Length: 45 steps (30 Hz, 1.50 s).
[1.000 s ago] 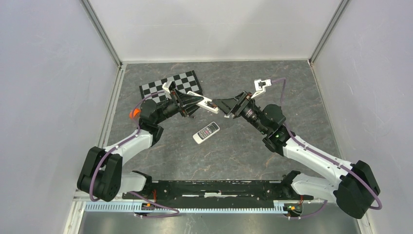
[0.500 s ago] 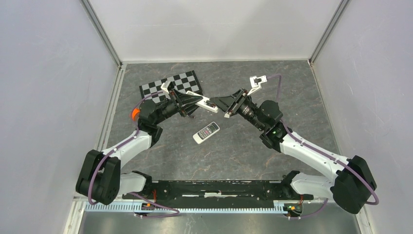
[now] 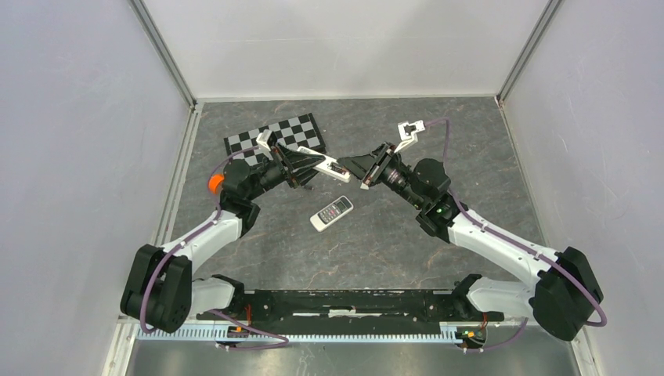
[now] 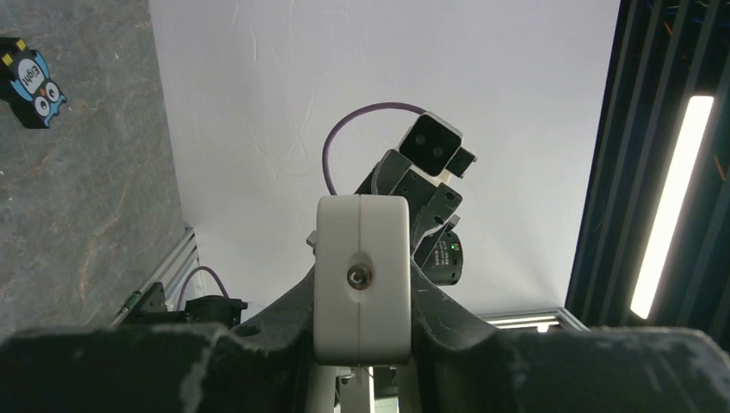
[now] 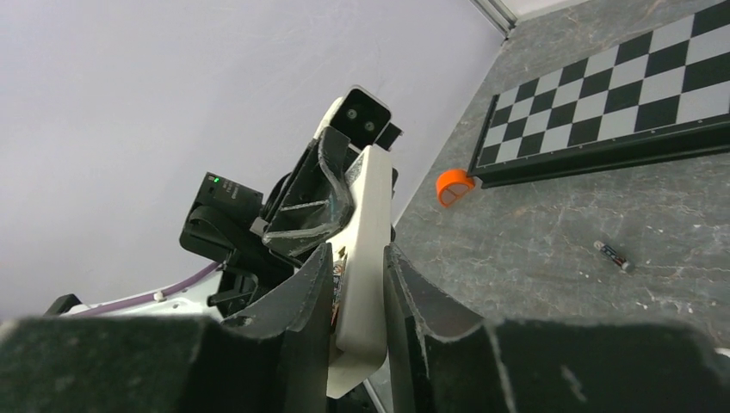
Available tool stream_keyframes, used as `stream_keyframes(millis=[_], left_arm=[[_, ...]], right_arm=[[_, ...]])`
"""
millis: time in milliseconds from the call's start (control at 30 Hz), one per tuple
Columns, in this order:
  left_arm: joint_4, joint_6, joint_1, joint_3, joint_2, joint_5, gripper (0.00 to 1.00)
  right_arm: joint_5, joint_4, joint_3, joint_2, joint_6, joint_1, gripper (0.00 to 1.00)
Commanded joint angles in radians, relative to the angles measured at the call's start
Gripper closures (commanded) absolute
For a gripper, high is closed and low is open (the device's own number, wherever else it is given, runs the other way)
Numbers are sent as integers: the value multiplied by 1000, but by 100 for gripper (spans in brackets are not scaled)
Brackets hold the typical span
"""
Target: Load the batteries into the remote control
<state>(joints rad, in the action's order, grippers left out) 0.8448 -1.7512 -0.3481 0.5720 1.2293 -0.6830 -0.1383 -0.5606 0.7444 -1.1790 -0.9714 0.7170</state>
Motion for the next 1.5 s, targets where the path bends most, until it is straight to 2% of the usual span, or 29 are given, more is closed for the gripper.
stream_keyframes(millis=[0,67,133,233,367,433,500,633,800,1000,1100,1200,1333,1467], left_arm=[[46,89,-9,74,-54,-41,98],[-19,175,-8,93,-68,-48,98],[-136,285,-8,117,-90,-49,98],[-335,474,-7,154,-120,-33,98],[-506,646,-5,175,-136,-8,98],[-554,702,-4,170,-142,4,98],[-586,746,-4,156,-147,12,98],[-672,824,-5,117,-167,52,98],[-684,845,-44,18,-171,85,98],[-696,870,-73,-41,-170,134,98],[-702,881,-74,-49,-163,138,98],[-724,901,-74,-44,-163,147,98],[-757,933,-74,-30,-153,161,98],[-727,929,-104,-34,-115,165,98]], right_arm=[[38,170,52,-27,116,-2,76],[66,267,99,-33,196,-4,74],[99,330,118,-28,259,-4,68],[123,371,137,-6,327,-5,53],[132,364,146,51,369,-12,28],[131,363,155,75,392,-20,21],[132,381,166,88,412,-30,19],[219,513,216,36,462,-46,21],[349,689,259,-125,505,-47,32],[341,715,268,-326,588,-46,44],[331,687,275,-402,710,-45,55],[326,674,297,-469,852,-45,59],[331,688,359,-558,1012,-45,58],[374,731,450,-658,1013,-49,55]])
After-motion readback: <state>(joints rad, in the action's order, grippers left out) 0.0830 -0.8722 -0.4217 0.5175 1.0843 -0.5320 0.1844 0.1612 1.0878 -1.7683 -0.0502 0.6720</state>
